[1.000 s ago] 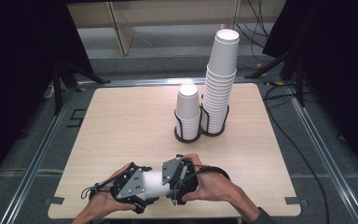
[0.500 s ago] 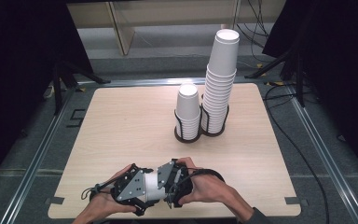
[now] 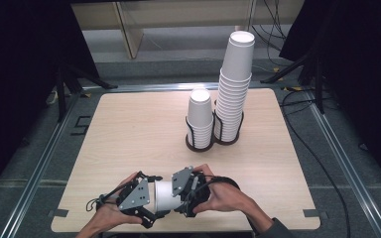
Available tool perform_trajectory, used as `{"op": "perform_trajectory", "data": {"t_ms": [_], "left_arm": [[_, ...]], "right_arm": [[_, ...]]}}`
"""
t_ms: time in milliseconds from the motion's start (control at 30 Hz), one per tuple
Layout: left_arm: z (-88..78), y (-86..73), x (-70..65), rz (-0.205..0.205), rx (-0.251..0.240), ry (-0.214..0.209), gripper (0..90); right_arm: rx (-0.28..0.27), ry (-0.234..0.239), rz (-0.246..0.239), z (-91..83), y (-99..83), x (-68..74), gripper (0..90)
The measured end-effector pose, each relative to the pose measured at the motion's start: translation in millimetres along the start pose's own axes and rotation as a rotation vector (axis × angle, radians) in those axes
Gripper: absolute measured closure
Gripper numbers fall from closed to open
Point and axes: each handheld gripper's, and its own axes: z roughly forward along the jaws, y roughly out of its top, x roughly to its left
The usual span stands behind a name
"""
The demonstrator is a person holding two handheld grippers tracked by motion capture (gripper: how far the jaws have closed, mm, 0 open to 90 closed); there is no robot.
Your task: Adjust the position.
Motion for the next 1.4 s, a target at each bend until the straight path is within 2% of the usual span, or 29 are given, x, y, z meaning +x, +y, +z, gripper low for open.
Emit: {"op": "perform_trajectory", "data": {"t_ms": [33,67,100,133,167,200,267,300,333,367,400,433,467,533,567,600,700,767,800,833,933,967,1133,1200,1233,1333,1400], "left_arm": [[-1.3,-0.5,2.1,-0.016,-0.024,-0.008,5.1],[-3.2,-1.0,4.5,-0.025,-0.043,-0.009,5.0],[-5.5,-3.3,9.0,-0.059,-0.098,-0.011,5.1],[-5.5,-3.3,9.0,-0.059,-0.098,-0.011,5.3],[-6.2,-3.8,10.0,-0.079,-0.113,-0.014,5.6],[-7.6,-5.0,12.4,-0.09,-0.126,-0.016,5.6],[-9.2,-7.6,16.1,-0.137,-0.154,-0.015,6.3],[-9.2,-9.3,17.8,-0.168,-0.174,-0.014,10.2],[-10.6,-11.1,20.2,-0.185,-0.181,-0.011,10.2],[-10.9,-12.6,22.1,-0.212,-0.202,-0.018,14.4],[-11.3,-14.0,23.6,-0.238,-0.219,-0.012,14.4],[-11.7,-15.8,26.2,-0.279,-0.242,-0.001,14.3],[-11.7,-15.8,26.2,-0.279,-0.242,-0.001,14.3],[-9.5,-17.2,27.3,-0.324,-0.294,-0.01,13.8],[-11.6,-17.5,28.0,-0.327,-0.281,-0.005,13.9],[-11.0,-17.4,27.4,-0.349,-0.3,-0.007,13.9],[-10.0,-17.5,27.1,-0.367,-0.33,-0.012,13.9],[-8.1,-16.2,25.5,-0.381,-0.354,-0.011,13.3],[-8.1,-16.2,25.5,-0.381,-0.354,-0.011,12.9],[-6.9,-15.0,24.2,-0.387,-0.374,-0.012,12.8],[-5.1,-13.1,21.7,-0.38,-0.4,-0.01,11.5],[-3.9,-11.7,20.5,-0.385,-0.405,-0.009,10.0],[-1.5,-9.0,17.8,-0.375,-0.423,-0.001,5.7],[-1.1,-7.9,16.4,-0.371,-0.441,0.008,4.9],[-1.0,-7.6,16.1,-0.374,-0.447,0.009,4.0],[-0.7,-7.2,16.3,-0.379,-0.458,0.002,2.3],[0.1,-6.7,15.8,-0.392,-0.469,-0.007,2.3]], "right_arm": [[-0.02,-0.007,-0.015,-1.7,-0.9,-2.0,22.0],[-0.037,0.008,0.011,-3.3,-2.6,-2.6,22.1],[-0.067,0.012,0.025,-7.3,-6.1,-6.5,22.0],[-0.067,0.012,0.025,-7.3,-6.1,-6.5,22.0],[-0.099,0.019,0.049,-10.9,-10.7,-10.9,22.0],[-0.099,0.019,0.049,-10.9,-10.7,-10.9,22.0],[-0.14,0.03,0.086,-14.2,-16.3,-15.0,22.0],[-0.169,0.023,0.113,-16.1,-23.0,-20.2,22.0],[-0.169,0.023,0.113,-16.1,-23.0,-20.2,22.0],[-0.198,0.015,0.144,-18.5,-29.3,-24.8,21.9],[-0.198,0.015,0.144,-18.5,-29.3,-24.8,21.9],[-0.247,0.013,0.176,-21.2,-33.8,-27.8,21.9],[-0.247,0.013,0.176,-21.2,-33.8,-27.8,21.9],[-0.292,0.007,0.189,-23.5,-35.9,-29.4,21.8],[-0.316,0.0,0.185,-25.5,-36.1,-30.2,21.7],[-0.316,0.0,0.185,-25.5,-36.1,-30.2,21.7],[-0.349,-0.011,0.19,-26.4,-36.2,-30.5,21.7],[-0.391,0.0,0.2,-25.2,-35.8,-30.3,21.7],[-0.391,0.0,0.2,-25.2,-35.8,-30.3,21.7],[-0.406,-0.001,0.199,-24.9,-35.5,-30.4,21.6],[-0.421,0.006,0.195,-23.7,-34.7,-30.2,21.7],[-0.426,0.022,0.206,-22.8,-34.6,-29.2,21.6],[-0.44,0.043,0.207,-16.9,-32.1,-26.7,21.6],[-0.454,0.045,0.192,-14.5,-31.0,-26.4,21.6],[-0.457,0.058,0.206,-13.6,-30.4,-25.2,21.6],[-0.477,0.059,0.195,-11.7,-29.6,-25.2,21.6],[-0.483,0.081,0.216,-10.4,-29.0,-23.8,21.6]]}}
